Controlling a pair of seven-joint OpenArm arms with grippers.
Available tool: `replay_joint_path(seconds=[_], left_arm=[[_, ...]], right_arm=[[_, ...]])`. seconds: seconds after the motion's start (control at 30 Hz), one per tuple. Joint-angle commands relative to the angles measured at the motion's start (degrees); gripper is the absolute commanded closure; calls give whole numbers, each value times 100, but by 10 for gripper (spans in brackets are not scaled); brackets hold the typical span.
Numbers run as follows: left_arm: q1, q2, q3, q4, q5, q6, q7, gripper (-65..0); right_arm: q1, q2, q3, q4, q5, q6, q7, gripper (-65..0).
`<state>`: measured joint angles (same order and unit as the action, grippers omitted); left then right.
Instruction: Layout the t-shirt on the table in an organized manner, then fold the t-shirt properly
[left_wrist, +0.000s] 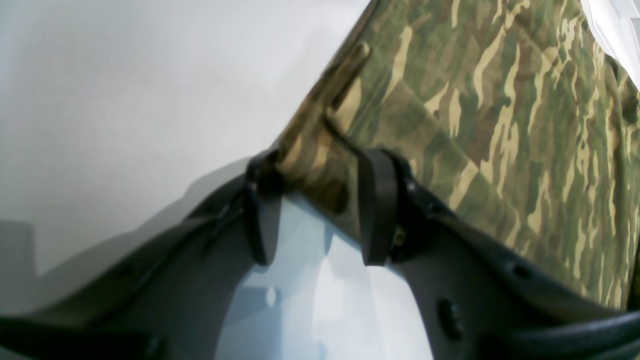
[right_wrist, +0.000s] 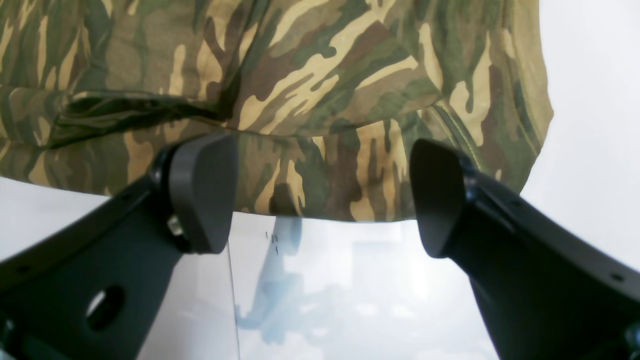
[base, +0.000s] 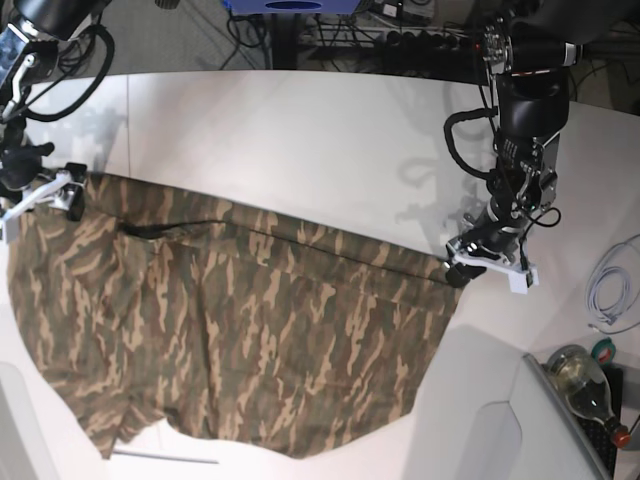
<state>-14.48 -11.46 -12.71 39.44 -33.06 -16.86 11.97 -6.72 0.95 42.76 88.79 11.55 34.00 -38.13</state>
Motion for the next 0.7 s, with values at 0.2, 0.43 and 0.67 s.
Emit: replay_joint_path(seconds=[0.2,0.43,0.67], left_arm=[[-68,-36,1,-19,58,47,144,-232],[-51,-36,1,16,58,47,144,0],[-42,-36,1,16,58,47,162,0]], right_arm=[[26,76,27,83,71,7,116,-504],[395,-293,1838,74,572,-11,-104,-506],[395,-293,2234,-13,572,-2,-464,-507]])
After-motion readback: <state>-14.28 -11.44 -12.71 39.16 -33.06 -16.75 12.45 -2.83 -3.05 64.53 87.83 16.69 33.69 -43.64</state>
